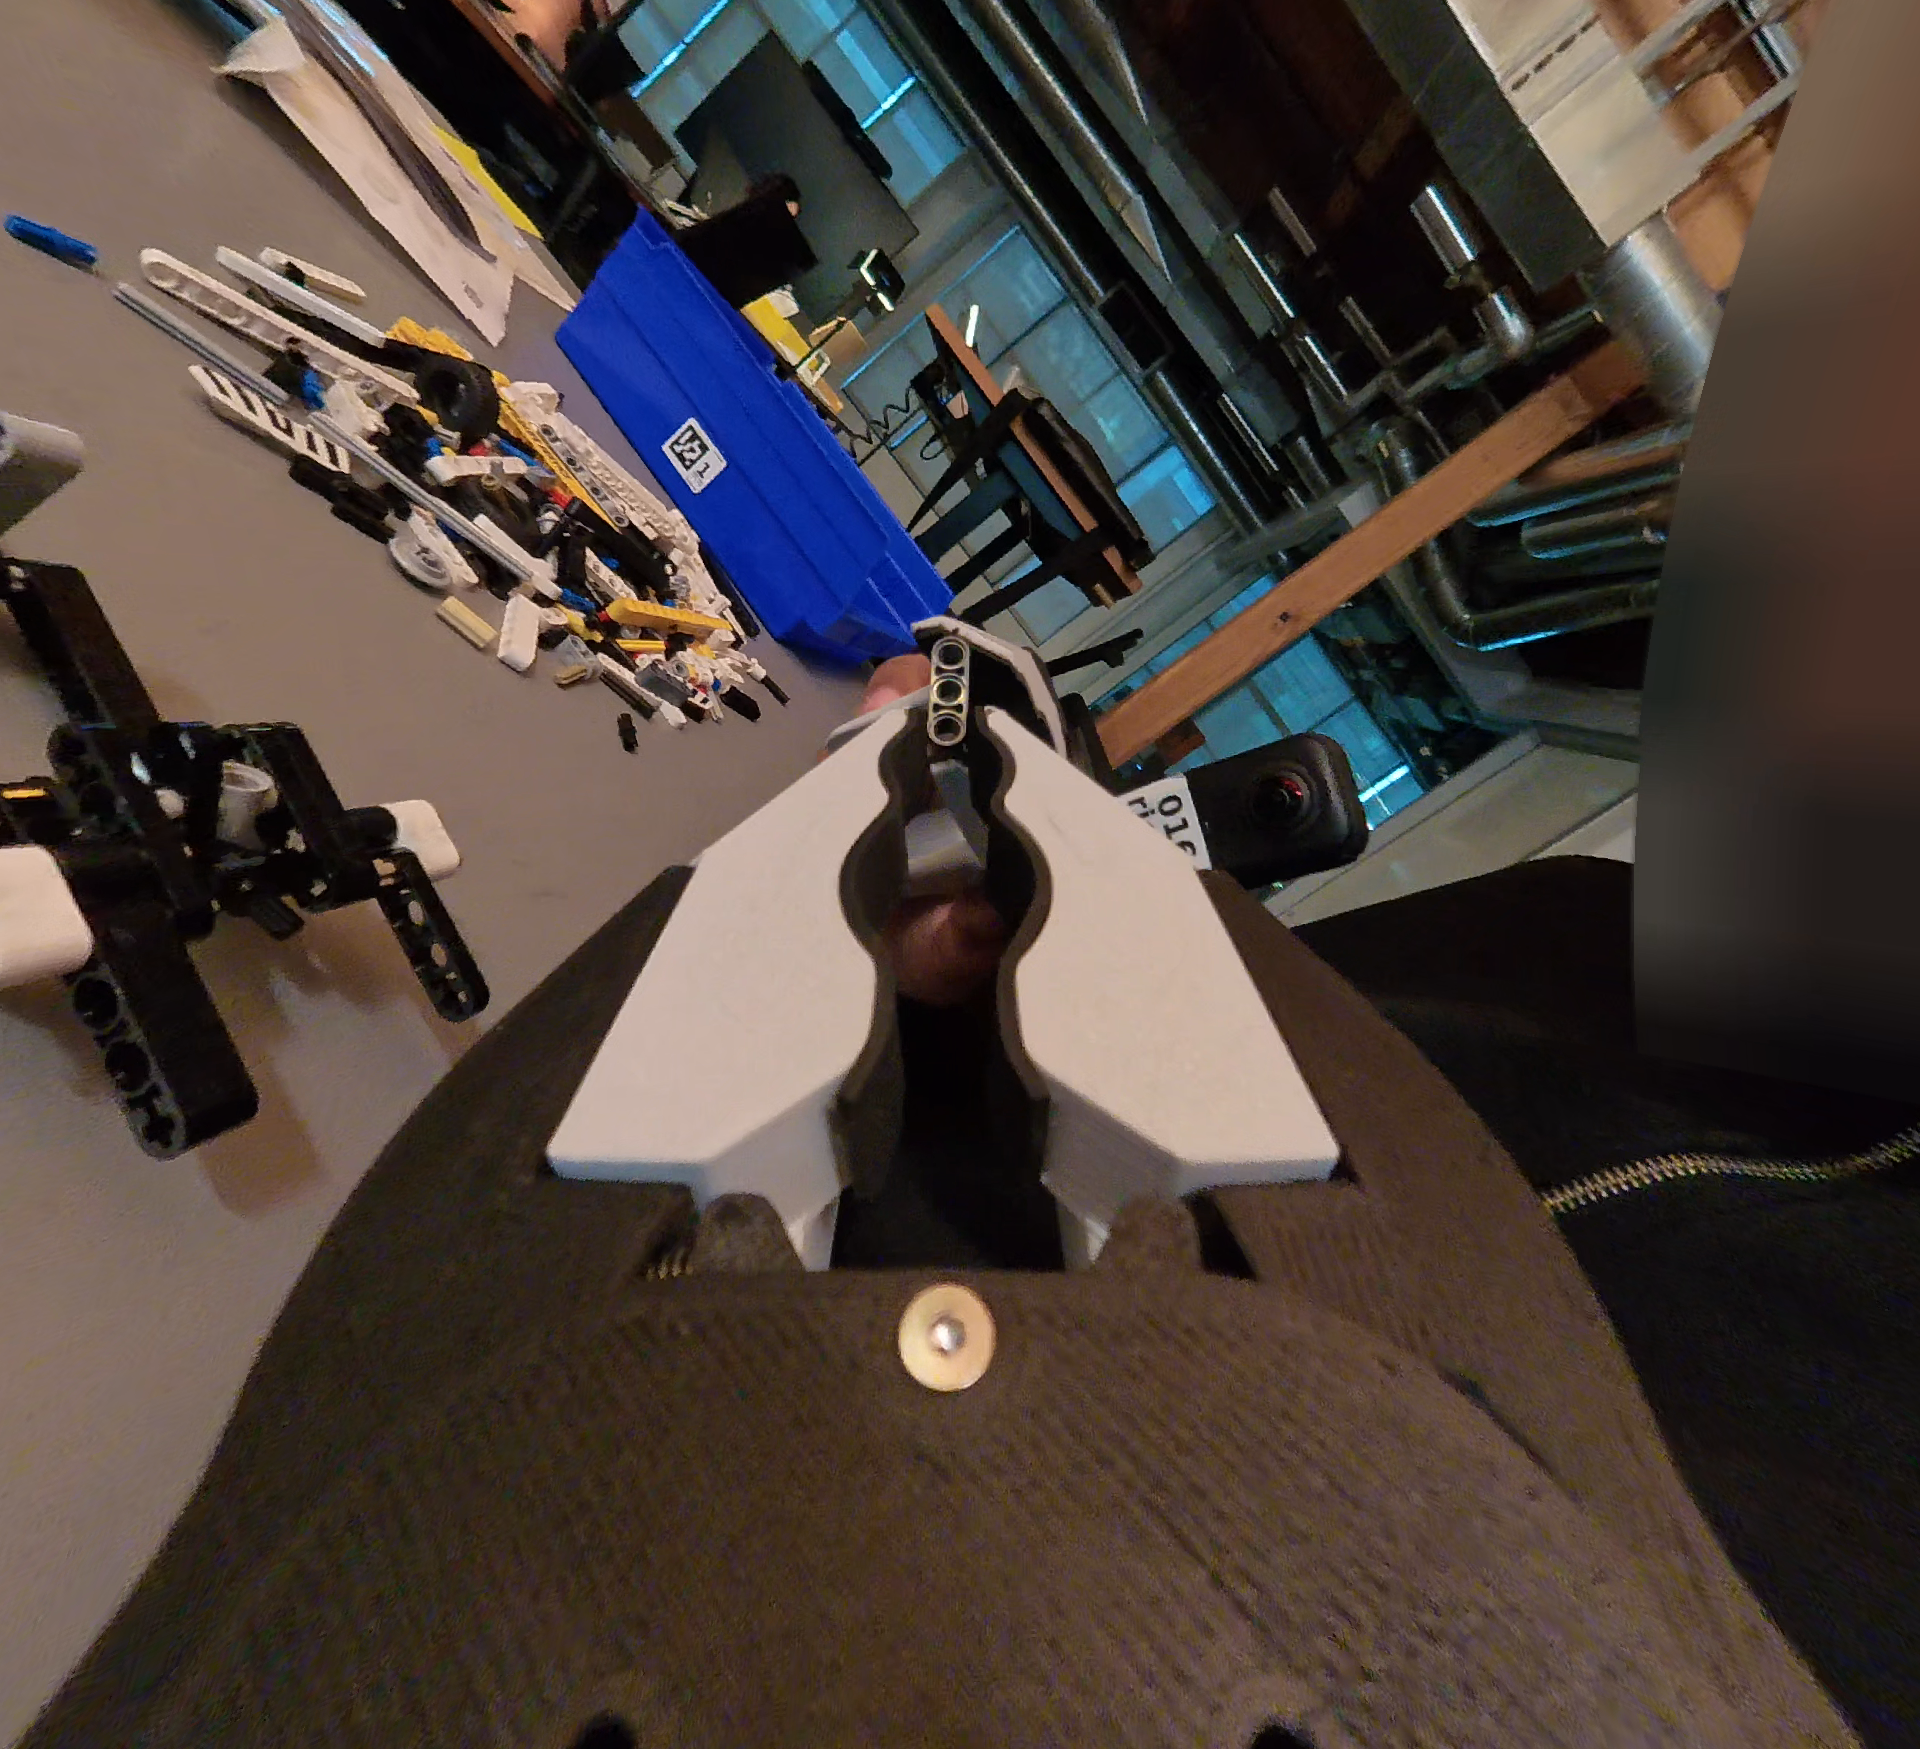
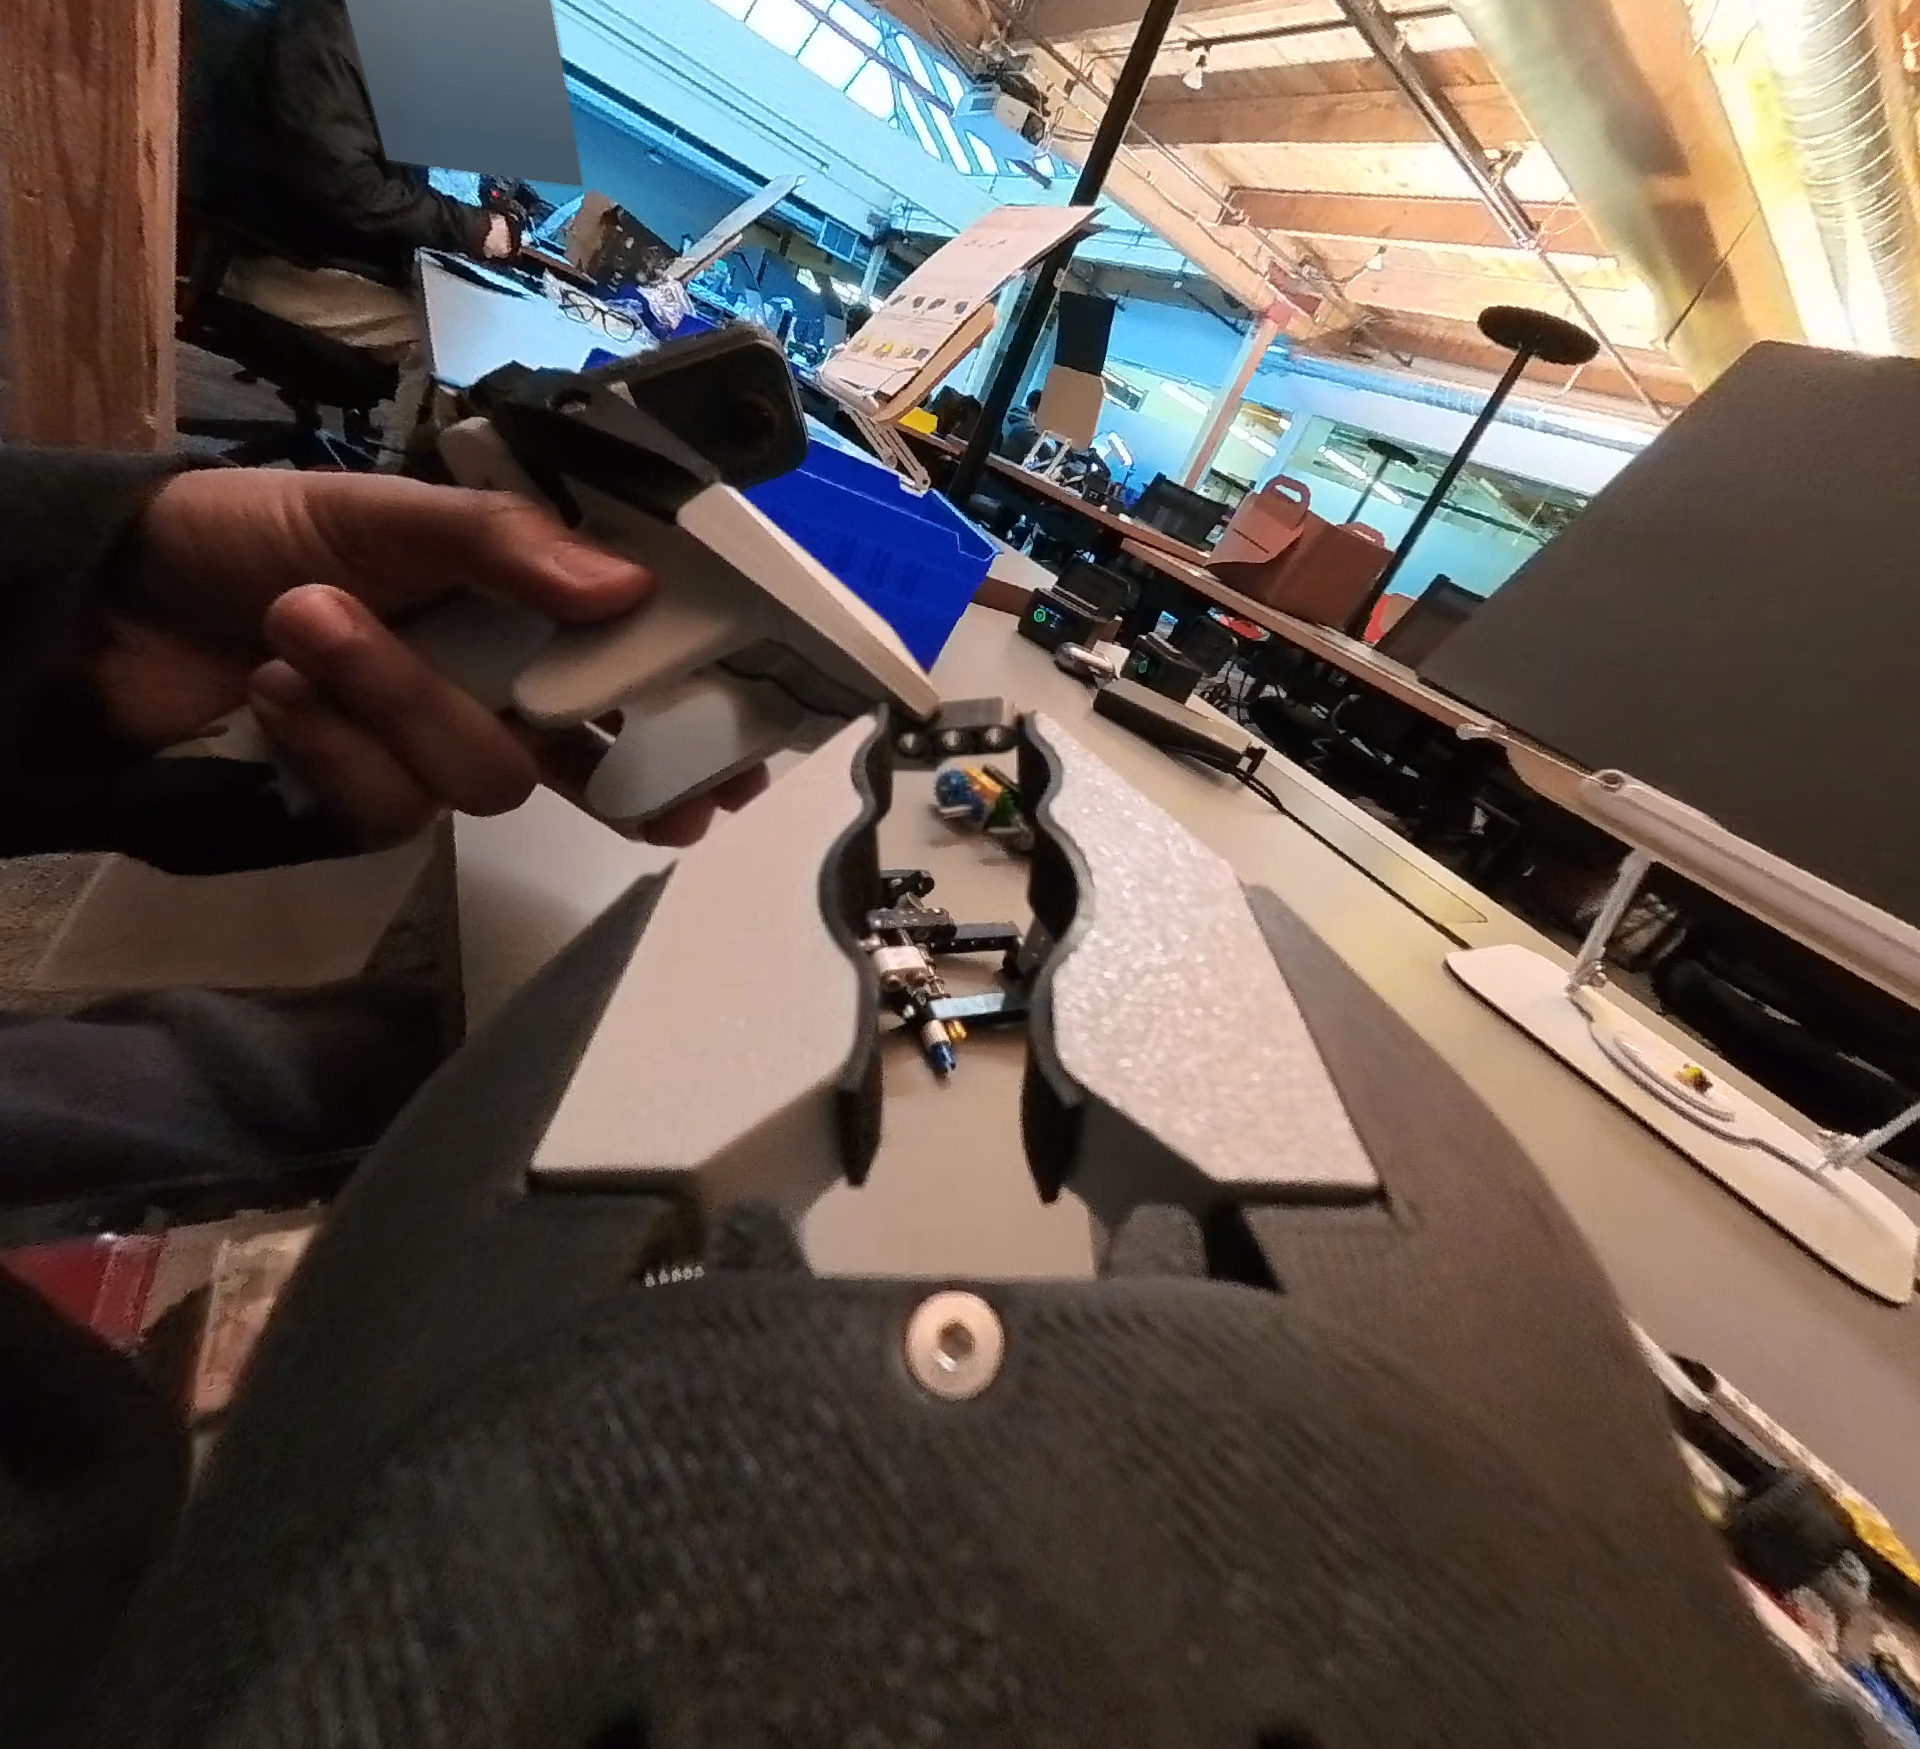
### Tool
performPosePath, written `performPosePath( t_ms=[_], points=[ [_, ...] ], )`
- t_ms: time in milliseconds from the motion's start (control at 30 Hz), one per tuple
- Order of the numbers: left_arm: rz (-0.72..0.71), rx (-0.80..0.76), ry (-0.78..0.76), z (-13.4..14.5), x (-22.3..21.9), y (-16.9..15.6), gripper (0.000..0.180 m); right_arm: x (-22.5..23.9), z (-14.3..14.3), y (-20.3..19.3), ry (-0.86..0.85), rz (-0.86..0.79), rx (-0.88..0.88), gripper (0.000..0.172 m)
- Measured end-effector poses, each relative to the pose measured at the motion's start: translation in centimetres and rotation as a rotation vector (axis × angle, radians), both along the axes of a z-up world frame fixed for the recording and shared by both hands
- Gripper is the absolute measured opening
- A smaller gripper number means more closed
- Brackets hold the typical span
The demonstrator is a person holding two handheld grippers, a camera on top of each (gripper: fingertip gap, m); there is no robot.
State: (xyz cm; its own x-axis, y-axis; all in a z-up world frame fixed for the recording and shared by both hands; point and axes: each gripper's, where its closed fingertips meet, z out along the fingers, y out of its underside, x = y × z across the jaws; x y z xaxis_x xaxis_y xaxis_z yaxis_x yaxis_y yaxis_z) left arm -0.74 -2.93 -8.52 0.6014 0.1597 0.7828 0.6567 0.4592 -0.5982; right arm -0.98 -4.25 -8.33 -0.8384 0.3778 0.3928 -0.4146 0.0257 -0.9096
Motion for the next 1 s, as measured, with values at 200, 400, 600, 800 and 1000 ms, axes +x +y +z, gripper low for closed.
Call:
performPosePath(
  t_ms=[200, 400, 600, 800, 1000],
  points=[
    [-0.003, 0.024, 0.0, -0.2, -0.1, -0.2, 0.005, -0.1, -0.1, -0.1, 0.007, -0.012, 0.013, 0.02],
    [0.07, 0.032, 0.001, 0.1, -1.0, -1.7, 0.024, -3.1, 0.9, 2.5, -0.008, -0.127, 0.002, 0.02],
    [0.141, -0.02, 0.044, -0.1, -1.6, -2.9, 0.023, -15.5, -3.1, 12.4, -0.299, -0.609, 0.283, 0.02],
    [0.15, -0.025, 0.053, -0.3, -1.9, -3.3, 0.023, -19.6, -7.2, 16.6, -0.474, -0.742, 0.435, 0.03],
    [0.252, -0.088, 0.105, -0.2, -2.8, -6.0, 0.022, -19.3, -5.5, 16.4, -0.455, -0.716, 0.35, 0.046]
  ],
)
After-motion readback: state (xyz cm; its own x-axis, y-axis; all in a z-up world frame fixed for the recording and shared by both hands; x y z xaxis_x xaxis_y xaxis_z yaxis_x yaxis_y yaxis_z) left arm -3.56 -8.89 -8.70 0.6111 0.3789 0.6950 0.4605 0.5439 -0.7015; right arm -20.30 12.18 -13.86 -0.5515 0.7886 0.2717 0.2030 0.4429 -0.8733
